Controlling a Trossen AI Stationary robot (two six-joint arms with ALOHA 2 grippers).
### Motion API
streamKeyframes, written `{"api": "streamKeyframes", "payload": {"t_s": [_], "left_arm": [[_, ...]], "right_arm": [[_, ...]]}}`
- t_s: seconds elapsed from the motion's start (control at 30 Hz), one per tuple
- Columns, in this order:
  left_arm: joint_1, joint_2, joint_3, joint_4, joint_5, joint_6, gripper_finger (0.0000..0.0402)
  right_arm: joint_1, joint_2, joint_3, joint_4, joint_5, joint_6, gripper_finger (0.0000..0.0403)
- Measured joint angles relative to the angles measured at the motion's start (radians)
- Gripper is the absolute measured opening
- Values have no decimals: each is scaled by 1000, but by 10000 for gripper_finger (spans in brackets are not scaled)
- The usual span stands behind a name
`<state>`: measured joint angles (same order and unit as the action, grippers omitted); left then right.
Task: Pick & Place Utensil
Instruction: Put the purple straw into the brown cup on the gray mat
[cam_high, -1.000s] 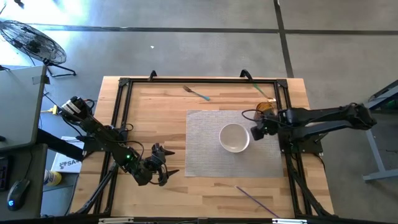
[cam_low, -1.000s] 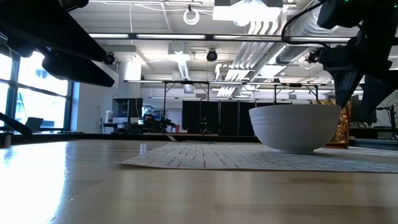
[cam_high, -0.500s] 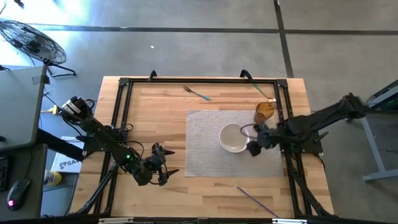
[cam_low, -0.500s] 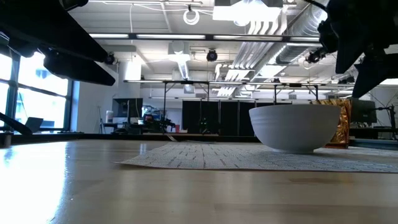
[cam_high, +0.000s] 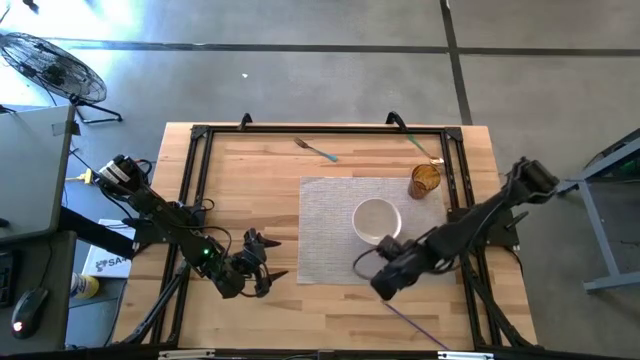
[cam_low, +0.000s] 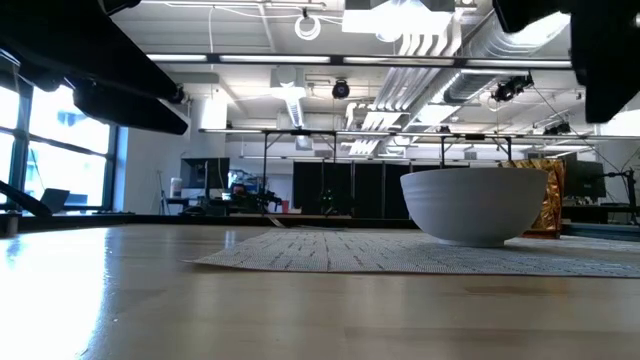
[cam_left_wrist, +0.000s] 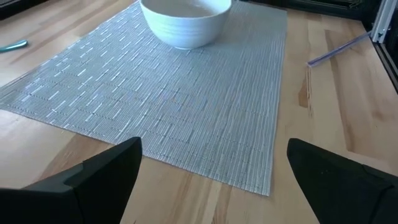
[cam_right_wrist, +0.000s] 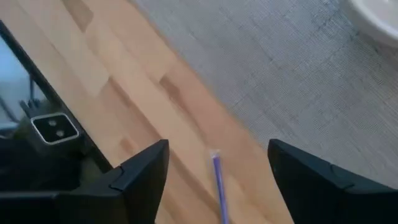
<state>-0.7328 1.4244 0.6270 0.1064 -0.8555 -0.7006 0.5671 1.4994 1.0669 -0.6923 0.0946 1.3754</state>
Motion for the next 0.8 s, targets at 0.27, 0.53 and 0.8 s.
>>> {"api": "streamKeyframes", "payload": {"t_s": [0.27,0.53,0.8], "left_arm": [[0,0,0,-3,66,42,396],[0,0,0,-3,199,42,396],[0,0,0,-3,294,41,396]], "right_arm": [[63,221,234,-215,-85,93,254],[128,372,268,-209,-181,190,254],[169,450,268,-203,-176,195,254]]}}
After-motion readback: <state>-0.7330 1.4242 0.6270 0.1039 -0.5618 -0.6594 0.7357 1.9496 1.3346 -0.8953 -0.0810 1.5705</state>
